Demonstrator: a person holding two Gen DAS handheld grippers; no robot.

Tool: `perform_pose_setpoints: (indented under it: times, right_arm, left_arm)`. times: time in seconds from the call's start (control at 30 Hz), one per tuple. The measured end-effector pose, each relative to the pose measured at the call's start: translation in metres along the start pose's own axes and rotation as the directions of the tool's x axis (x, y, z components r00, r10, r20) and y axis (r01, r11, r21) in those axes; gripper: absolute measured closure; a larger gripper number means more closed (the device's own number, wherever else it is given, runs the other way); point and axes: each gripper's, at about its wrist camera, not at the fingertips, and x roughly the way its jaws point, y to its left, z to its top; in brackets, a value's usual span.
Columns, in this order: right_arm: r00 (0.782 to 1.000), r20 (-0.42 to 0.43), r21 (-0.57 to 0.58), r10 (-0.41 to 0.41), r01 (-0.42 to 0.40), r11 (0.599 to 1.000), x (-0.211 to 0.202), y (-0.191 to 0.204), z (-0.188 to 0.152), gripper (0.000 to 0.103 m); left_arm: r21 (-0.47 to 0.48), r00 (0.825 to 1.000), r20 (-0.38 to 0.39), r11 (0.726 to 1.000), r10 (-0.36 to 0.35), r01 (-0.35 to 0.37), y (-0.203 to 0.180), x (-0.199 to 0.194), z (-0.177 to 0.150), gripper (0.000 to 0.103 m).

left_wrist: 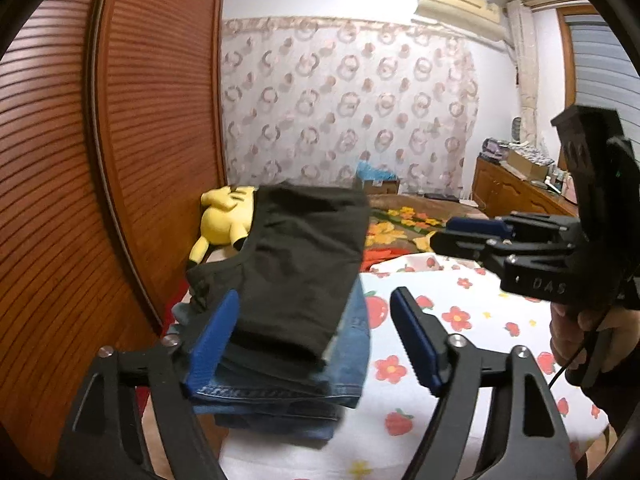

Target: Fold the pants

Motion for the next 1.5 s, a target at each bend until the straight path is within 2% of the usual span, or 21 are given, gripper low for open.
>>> perform_pose_setpoints:
  times: [0.1, 0.23, 0.33, 0.53, 0.63, 0.77, 0.9, 1.27, 1.5]
  right_arm:
    - [1.000, 0.013, 0.009, -0.015, 0.015, 1.000, -0.019, 0.002, -0.006, 0.067]
    - [0.999, 0.034, 0.025, -0.038, 0.038, 0.999, -0.043, 0.005, -0.013, 0.066]
    - [0.997, 0.049, 0.039, -0.061, 0.059, 0.997, -0.059, 0.008, -0.020, 0.059]
    - [0.990, 0.073, 0.048, -0.122, 0.118, 0.992, -0.092, 0.020, -0.035, 0.056]
    - [0.985, 0.084, 0.064, -0.150, 0.145, 0.987, -0.105, 0.030, -0.042, 0.049]
    - [0.977, 0.092, 0.081, -0.195, 0.187, 0.979, -0.124, 0.041, -0.051, 0.043]
    - [0.967, 0.099, 0.105, -0.233, 0.223, 0.969, -0.139, 0.051, -0.056, 0.043]
    - [0.937, 0.115, 0.181, -0.330, 0.307, 0.934, -0.184, 0.082, -0.075, 0.043]
    - [0.909, 0.136, 0.208, -0.394, 0.363, 0.908, -0.208, 0.104, -0.085, 0.043]
  left_arm:
    - [0.024, 1.000, 0.027, 1.000, 0.002, -0.003, -0.008, -0.011, 0.003, 0.016]
    - [0.041, 0.999, 0.046, 0.999, -0.015, 0.013, -0.020, -0.024, 0.005, 0.016]
    - [0.051, 0.998, 0.054, 0.998, -0.027, 0.024, -0.029, -0.031, 0.004, 0.016]
    - [0.073, 0.995, 0.080, 0.996, -0.060, 0.054, -0.047, -0.042, 0.000, 0.016]
    - [0.071, 0.992, 0.079, 0.993, -0.098, 0.092, -0.058, -0.047, -0.004, 0.016]
    - [0.080, 0.993, 0.067, 0.992, -0.102, 0.097, -0.071, -0.047, -0.007, 0.016]
    - [0.081, 0.990, 0.049, 0.989, -0.130, 0.126, -0.084, -0.049, -0.009, 0.016]
    - [0.116, 0.978, 0.066, 0.975, -0.197, 0.189, -0.129, -0.075, -0.016, 0.016]
    - [0.136, 0.971, 0.064, 0.966, -0.230, 0.220, -0.153, -0.086, -0.019, 0.016]
